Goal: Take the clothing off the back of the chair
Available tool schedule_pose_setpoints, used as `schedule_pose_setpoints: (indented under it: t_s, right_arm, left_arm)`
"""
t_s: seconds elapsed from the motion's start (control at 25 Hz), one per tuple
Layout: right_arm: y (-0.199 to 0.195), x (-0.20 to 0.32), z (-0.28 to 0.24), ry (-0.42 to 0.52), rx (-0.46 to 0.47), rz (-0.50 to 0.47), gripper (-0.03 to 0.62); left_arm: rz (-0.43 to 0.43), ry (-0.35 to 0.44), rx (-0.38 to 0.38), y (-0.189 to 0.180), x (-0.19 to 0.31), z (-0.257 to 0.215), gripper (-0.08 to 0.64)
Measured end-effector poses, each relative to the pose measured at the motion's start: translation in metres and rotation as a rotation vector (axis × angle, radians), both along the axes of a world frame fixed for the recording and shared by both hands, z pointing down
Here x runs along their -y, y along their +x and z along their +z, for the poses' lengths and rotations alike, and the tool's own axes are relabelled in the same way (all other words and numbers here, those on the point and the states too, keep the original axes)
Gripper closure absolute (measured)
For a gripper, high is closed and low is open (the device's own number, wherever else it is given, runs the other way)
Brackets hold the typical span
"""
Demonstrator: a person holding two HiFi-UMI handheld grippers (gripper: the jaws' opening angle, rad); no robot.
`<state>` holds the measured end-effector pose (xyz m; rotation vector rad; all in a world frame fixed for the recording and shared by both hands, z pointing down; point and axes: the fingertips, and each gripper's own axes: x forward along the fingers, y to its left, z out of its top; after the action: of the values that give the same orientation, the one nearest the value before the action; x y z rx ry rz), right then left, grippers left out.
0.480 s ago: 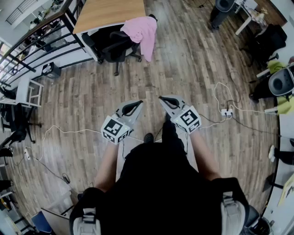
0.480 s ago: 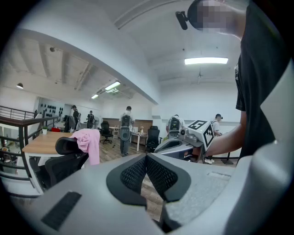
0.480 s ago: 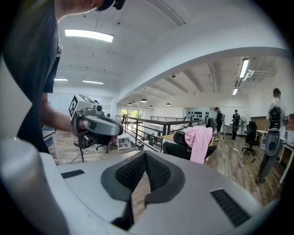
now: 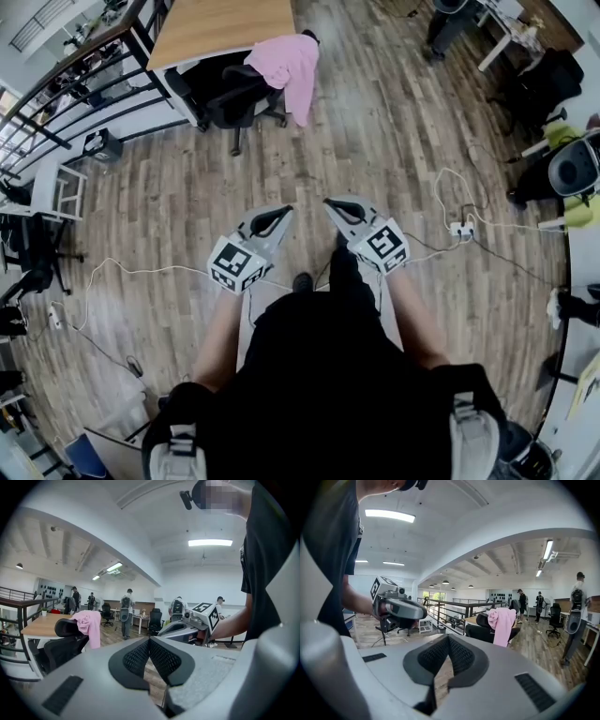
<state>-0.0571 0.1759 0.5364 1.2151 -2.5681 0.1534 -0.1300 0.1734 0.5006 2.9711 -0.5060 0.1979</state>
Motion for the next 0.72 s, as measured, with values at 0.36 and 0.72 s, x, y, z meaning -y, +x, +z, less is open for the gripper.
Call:
schedule_pose_setpoints:
  t_s: [0.36, 0.72]
  right_arm:
    - [0.002, -0.002, -0.002, -0.001, 0.039, 0.003, 0.595]
    - [0.006, 0.007, -0.002, 0.006, 0.058, 0.018, 0.595]
  left_arm:
    - [0.004, -0.003, 0.004, 0.001, -0.003, 0.002, 0.558]
    - [-0.015, -0.014, -0.002, -0.002, 0.002, 0.003, 0.558]
